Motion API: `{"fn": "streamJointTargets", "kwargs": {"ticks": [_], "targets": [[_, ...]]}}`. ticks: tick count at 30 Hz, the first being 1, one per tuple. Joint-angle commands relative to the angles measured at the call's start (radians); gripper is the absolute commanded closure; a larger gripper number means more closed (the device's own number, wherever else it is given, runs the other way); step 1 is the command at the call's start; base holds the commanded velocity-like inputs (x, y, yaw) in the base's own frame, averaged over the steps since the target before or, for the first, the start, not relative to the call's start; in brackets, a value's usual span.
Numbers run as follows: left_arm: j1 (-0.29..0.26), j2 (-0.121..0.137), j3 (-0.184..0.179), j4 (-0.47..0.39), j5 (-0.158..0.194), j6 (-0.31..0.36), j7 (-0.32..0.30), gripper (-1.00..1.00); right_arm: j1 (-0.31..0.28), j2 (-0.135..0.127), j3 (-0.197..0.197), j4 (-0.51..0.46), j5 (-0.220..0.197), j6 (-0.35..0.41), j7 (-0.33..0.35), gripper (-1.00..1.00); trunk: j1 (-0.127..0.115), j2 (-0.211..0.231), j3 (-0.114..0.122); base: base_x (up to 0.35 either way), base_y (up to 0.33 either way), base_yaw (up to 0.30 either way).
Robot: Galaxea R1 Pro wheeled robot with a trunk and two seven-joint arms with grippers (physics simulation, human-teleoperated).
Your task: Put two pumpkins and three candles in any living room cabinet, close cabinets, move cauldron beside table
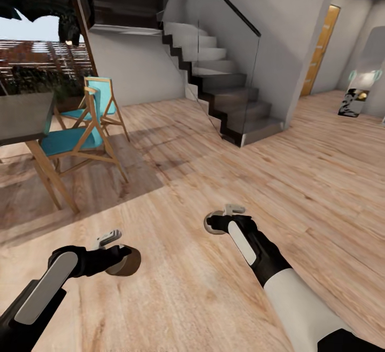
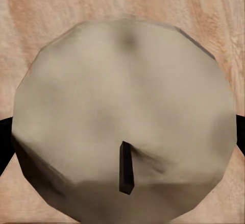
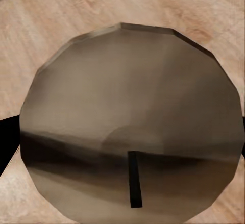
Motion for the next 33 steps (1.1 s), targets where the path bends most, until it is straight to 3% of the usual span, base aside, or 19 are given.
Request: {"fn": "streamJointTargets", "kwargs": {"ticks": [1,33], "targets": [[-0.002,0.001,-0.002,-0.001,0.009,-0.001,0.01,1.0,-0.001,-0.001,0.002,-0.002,-0.01,0.001,-0.009,1.0,0.0,0.0,-0.001,0.0,0.0,0.292],[-0.001,0.001,-0.008,-0.001,0.008,-0.001,0.012,1.0,-0.001,-0.001,0.002,0.0,-0.009,0.001,-0.009,1.0,0.0,0.0,-0.001,0.0,0.0,0.292]]}}
